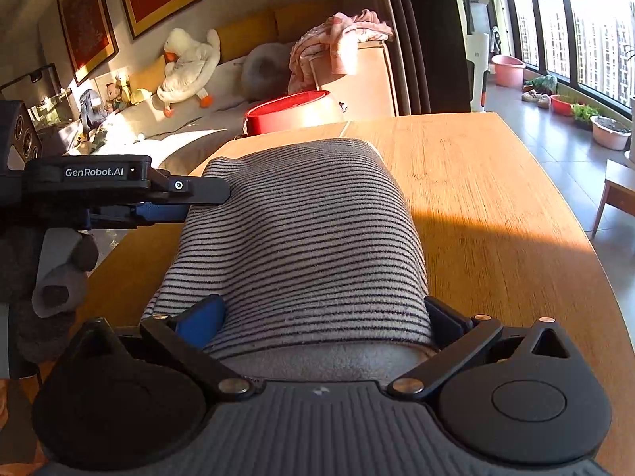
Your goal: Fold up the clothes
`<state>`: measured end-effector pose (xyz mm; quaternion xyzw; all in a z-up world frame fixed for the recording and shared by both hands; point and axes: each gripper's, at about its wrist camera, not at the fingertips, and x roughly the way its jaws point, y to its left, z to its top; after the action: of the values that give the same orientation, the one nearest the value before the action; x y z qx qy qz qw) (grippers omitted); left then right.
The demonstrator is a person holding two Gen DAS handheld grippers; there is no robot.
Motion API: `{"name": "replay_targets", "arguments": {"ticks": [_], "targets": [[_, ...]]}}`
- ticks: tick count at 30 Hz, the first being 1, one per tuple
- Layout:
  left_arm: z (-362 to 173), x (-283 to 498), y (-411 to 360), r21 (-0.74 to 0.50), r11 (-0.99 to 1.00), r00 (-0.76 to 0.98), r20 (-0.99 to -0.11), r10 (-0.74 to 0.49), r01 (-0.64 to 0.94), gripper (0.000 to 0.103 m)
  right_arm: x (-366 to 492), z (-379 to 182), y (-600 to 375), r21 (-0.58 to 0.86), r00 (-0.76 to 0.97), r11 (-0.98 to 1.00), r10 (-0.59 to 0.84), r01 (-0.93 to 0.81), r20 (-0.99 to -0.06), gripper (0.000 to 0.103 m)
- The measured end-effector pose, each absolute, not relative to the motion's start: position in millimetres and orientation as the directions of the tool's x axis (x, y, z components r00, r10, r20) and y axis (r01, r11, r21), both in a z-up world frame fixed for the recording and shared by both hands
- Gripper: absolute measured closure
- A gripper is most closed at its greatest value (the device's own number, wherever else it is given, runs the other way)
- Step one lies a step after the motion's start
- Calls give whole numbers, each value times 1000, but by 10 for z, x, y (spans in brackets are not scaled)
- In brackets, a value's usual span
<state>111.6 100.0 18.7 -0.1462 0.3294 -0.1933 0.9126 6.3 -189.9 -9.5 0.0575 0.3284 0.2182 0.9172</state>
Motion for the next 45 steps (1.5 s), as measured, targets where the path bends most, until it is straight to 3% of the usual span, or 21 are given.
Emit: {"name": "replay_targets", "arguments": {"ticks": [8,12,14,17,19,20,23,26,31,38,42,45], "targets": [[203,1098,1008,-405,874,698,-544,-466,268,42,184,364,-2512,396,761,844,513,-362,-397,2],[229,1003,967,-402,866,678,-550,-488,297,52,580,153,-2688,511,713,819,520,-260,-470,30],[243,927,907,-388,859,659,-555,-508,335,55,731,-87,-2722,582,666,787,548,-204,-507,31],[211,875,788,-355,854,632,-574,-520,380,56,816,-337,-2761,711,625,686,625,-154,-468,25],[174,865,732,-326,861,631,-586,-508,391,56,810,-324,-2700,743,595,644,673,-181,-438,28],[164,872,735,-324,863,633,-588,-504,387,56,782,-273,-2647,736,589,644,683,-208,-431,36],[136,891,748,-320,870,637,-592,-493,376,55,654,-10,-2478,656,606,678,686,-331,-403,45],[123,880,802,-335,867,637,-589,-497,368,54,585,133,-2447,633,615,672,698,-385,-367,47],[97,871,760,-346,859,628,-586,-512,378,53,651,-47,-2369,514,635,802,572,-303,-519,52],[110,842,823,-370,860,636,-580,-509,350,49,506,-7,-2335,431,667,838,533,-334,-520,55],[273,748,910,-360,878,703,-533,-470,314,51,221,167,-2083,207,752,896,442,-392,-489,63],[443,755,926,-371,873,756,-456,-469,317,53,49,211,-1847,17,780,895,398,-445,-483,64]]}}
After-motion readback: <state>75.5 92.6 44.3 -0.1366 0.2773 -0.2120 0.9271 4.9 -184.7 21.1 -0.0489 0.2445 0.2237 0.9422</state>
